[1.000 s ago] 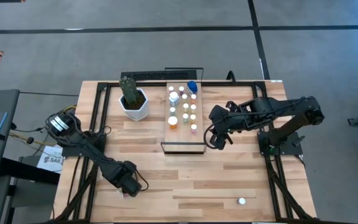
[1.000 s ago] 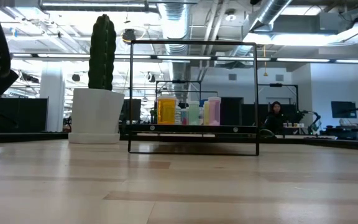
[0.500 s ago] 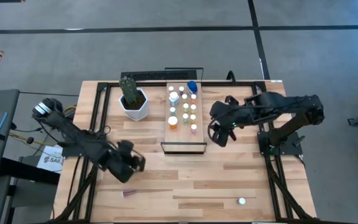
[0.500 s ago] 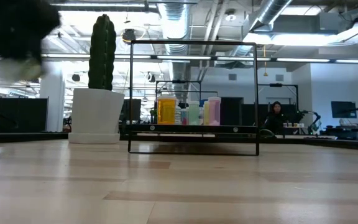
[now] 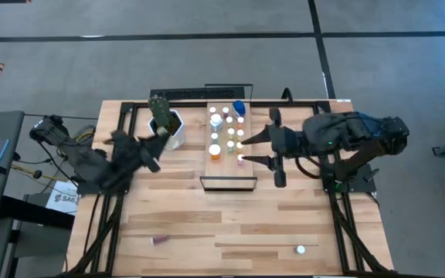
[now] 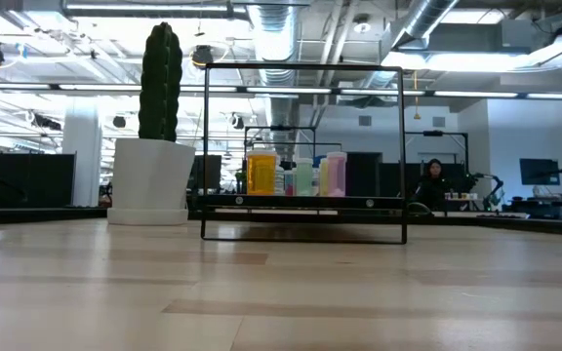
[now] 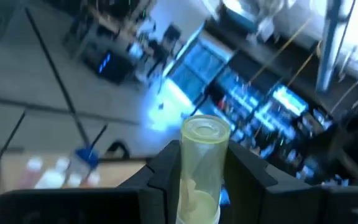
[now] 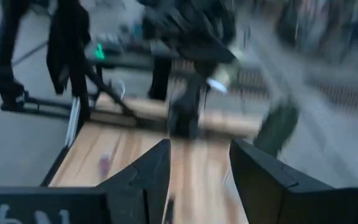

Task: Pick and place medicine bottles onto shelf by color
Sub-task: Put the yellow pill bottle on the shelf

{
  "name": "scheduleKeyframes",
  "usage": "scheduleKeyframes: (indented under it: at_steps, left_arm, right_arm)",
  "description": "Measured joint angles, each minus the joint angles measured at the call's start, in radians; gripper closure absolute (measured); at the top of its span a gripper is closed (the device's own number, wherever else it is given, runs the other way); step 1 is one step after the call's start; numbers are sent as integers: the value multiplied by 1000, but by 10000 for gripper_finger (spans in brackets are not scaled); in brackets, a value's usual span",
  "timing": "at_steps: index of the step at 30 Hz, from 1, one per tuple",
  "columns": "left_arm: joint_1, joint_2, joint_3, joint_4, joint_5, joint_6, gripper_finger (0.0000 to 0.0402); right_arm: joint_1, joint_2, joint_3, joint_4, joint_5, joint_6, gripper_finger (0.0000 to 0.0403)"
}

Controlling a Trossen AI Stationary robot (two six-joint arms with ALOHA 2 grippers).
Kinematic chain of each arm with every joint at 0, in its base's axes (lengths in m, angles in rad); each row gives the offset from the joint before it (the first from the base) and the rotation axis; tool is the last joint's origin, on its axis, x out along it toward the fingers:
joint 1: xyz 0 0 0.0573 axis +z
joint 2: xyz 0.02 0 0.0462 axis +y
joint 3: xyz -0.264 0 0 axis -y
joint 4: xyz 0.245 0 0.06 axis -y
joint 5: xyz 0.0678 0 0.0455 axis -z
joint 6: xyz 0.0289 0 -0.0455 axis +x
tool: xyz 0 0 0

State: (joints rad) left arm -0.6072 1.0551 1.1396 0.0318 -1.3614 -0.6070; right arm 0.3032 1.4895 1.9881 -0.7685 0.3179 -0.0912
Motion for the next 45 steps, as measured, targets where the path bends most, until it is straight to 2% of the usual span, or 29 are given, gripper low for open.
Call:
scheduleKeyframes:
  at_steps: [2, 4, 6, 9, 13, 17, 20, 25, 33, 38, 45]
  left_arm:
    - [19, 21, 20, 218, 7, 222, 316]
    - [39, 46, 34, 411, 76, 419, 316]
    - [65, 75, 52, 589, 215, 567, 316]
    - [106, 119, 79, 771, 487, 726, 316]
    - [143, 178, 119, 836, 817, 935, 316]
    - [159, 245, 173, 835, 1026, 1143, 317]
    - [168, 309, 228, 831, 1071, 1259, 317]
    - [185, 406, 341, 774, 1082, 1386, 317]
    - [181, 472, 480, 540, 1188, 1405, 317]
    - [181, 470, 484, 525, 1256, 1374, 317]
    - [183, 470, 484, 500, 1270, 1336, 317]
  right_arm:
    - [17, 1, 0, 97, 0, -118, 217]
    - [33, 4, 1, 192, 0, -226, 217]
    - [43, 5, 1, 260, 0, -314, 217]
    - [46, 5, 1, 343, 0, -384, 217]
    - [40, 5, 1, 447, 0, -304, 217]
    - [33, 5, 1, 526, -3, -15, 217]
    - [28, 5, 1, 514, -38, 195, 217]
    - [9, 33, 0, 524, -176, 393, 217]
    - [-45, 55, 0, 555, -431, 679, 211]
    - [-50, 57, 0, 561, -483, 723, 194]
    - [-37, 57, 0, 562, -486, 731, 189]
